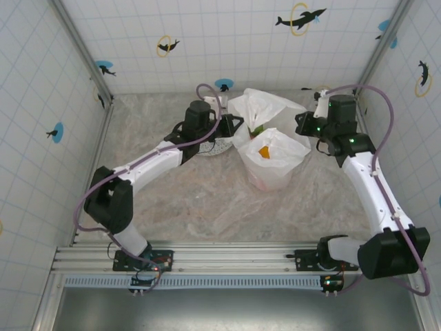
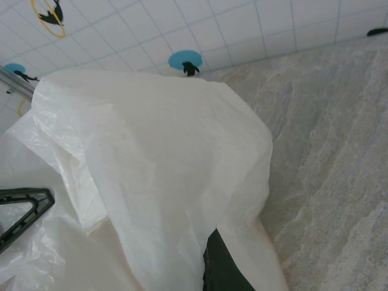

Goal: Place the fruits into the plastic bag

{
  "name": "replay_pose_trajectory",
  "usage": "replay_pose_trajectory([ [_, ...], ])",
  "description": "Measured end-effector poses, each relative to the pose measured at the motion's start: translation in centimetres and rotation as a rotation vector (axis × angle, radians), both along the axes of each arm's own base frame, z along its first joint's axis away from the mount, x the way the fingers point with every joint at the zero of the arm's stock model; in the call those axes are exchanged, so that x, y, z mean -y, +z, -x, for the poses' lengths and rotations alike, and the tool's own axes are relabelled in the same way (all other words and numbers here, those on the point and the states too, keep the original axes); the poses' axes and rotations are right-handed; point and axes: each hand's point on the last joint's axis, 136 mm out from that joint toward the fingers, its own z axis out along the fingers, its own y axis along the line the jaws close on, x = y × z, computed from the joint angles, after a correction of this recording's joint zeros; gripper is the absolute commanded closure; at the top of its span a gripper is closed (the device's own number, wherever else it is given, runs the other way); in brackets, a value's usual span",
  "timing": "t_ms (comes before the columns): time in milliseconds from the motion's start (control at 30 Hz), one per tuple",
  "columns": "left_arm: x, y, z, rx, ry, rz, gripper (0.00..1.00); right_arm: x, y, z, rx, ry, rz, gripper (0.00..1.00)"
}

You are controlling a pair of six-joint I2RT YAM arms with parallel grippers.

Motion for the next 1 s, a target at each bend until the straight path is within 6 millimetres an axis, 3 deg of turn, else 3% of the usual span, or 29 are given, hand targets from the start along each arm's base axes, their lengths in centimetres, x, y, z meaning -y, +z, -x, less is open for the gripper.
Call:
replay_pose_trajectory([
  [100,-0.4,-1.7,-0.6,-0.021,0.015,-0.044,0.76,-0.2,-1.8,-0.7,-0.047,0.002,-0.004,0.83],
  [200,-1.0,-1.9,-0.9,-0.011,0.025,-0.068,0.54,-0.3,-2.2,-0.8,-0.061,-0.002,-0.010,0.63],
  [300,-1.4,-1.2,-1.0,0.023,0.029,-0.080,0.37,-0.3,-1.7,-0.9,-0.047,-0.005,-0.016,0.28],
  [467,-2.9,1.4,0.6,0.103,0.034,-0.076,0.18,0.0,0.4,-1.1,-0.003,-0.014,-0.018,0.05],
  [533,-3.9,2.8,1.5,0.144,0.048,-0.071,0.12,0.3,2.1,-0.9,0.041,-0.017,-0.014,0.00],
  [733,-7.0,5.1,4.0,0.241,0.104,-0.075,0.02,1.9,6.9,0.6,0.176,-0.069,0.009,0.00],
  [1000,-13.4,3.6,6.6,0.321,0.304,-0.158,0.02,5.9,10.5,2.8,0.315,-0.221,0.077,0.00],
])
